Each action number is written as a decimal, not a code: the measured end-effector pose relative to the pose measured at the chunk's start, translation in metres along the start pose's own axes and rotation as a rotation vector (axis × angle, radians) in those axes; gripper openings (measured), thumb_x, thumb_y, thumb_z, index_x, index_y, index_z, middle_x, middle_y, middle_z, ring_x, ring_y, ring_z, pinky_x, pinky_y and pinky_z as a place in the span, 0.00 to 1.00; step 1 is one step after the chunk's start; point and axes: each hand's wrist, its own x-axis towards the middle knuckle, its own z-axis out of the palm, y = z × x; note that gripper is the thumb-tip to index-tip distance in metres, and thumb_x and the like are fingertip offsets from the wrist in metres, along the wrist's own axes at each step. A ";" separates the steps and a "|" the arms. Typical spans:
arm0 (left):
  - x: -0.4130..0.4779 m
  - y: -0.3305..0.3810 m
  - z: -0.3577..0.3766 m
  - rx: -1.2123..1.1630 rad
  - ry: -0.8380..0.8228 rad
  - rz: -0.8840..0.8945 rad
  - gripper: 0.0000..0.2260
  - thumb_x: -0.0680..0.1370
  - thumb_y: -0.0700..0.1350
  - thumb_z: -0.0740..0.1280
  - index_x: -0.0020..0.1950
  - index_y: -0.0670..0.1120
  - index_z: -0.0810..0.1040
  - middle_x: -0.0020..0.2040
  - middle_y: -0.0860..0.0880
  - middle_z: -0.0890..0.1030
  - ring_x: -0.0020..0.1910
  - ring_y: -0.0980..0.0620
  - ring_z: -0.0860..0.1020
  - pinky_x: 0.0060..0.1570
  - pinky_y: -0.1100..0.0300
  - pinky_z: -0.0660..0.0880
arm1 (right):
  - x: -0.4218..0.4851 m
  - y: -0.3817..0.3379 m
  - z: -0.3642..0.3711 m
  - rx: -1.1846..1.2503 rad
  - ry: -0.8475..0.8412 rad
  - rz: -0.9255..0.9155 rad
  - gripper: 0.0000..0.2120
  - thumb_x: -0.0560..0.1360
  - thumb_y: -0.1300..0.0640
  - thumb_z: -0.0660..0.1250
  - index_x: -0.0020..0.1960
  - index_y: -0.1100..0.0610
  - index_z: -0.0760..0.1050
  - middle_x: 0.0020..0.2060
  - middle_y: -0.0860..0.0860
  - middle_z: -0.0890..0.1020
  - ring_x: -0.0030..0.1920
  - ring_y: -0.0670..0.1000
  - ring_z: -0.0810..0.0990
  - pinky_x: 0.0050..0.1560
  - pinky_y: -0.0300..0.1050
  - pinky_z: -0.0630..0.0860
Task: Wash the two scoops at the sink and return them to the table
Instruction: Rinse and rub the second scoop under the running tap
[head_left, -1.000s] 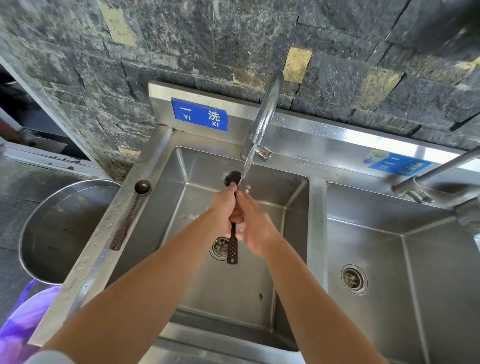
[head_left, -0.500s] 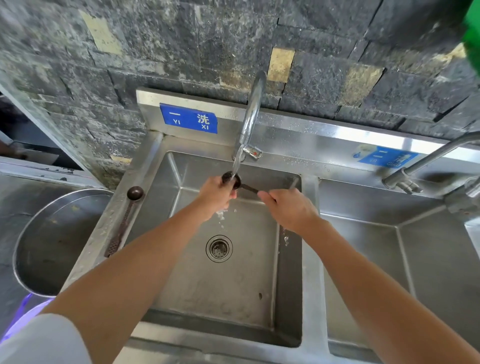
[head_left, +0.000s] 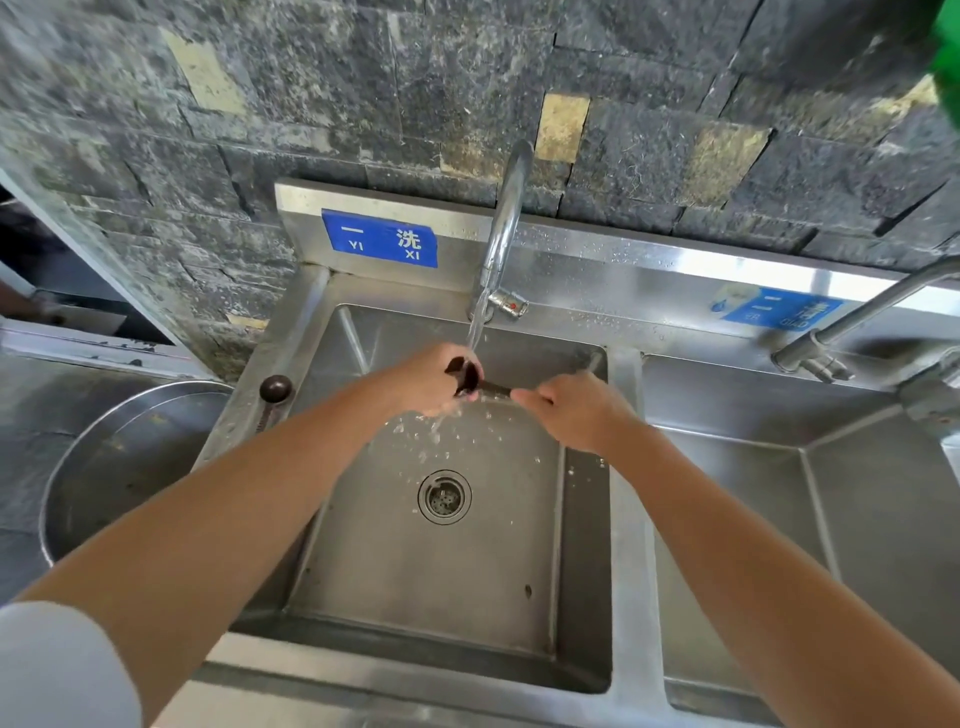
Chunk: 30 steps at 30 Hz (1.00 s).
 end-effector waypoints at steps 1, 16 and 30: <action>0.003 0.004 0.003 -0.053 0.070 0.027 0.13 0.79 0.31 0.58 0.53 0.43 0.79 0.37 0.47 0.81 0.20 0.62 0.72 0.19 0.69 0.65 | 0.004 0.001 -0.004 -0.033 0.068 0.014 0.29 0.78 0.31 0.49 0.29 0.50 0.66 0.27 0.48 0.74 0.30 0.50 0.76 0.40 0.48 0.78; -0.001 -0.008 0.011 0.009 -0.181 -0.082 0.18 0.76 0.25 0.57 0.51 0.46 0.77 0.41 0.41 0.81 0.23 0.54 0.70 0.20 0.63 0.65 | -0.008 0.004 0.002 -0.246 0.083 -0.059 0.30 0.77 0.30 0.44 0.29 0.48 0.65 0.28 0.46 0.74 0.35 0.53 0.78 0.41 0.48 0.76; -0.001 -0.002 0.008 -0.360 -0.100 -0.133 0.15 0.79 0.29 0.55 0.52 0.44 0.78 0.38 0.43 0.80 0.22 0.56 0.65 0.19 0.64 0.60 | -0.021 -0.018 0.028 0.199 0.054 0.109 0.29 0.79 0.32 0.49 0.29 0.49 0.71 0.27 0.48 0.75 0.26 0.47 0.75 0.32 0.39 0.73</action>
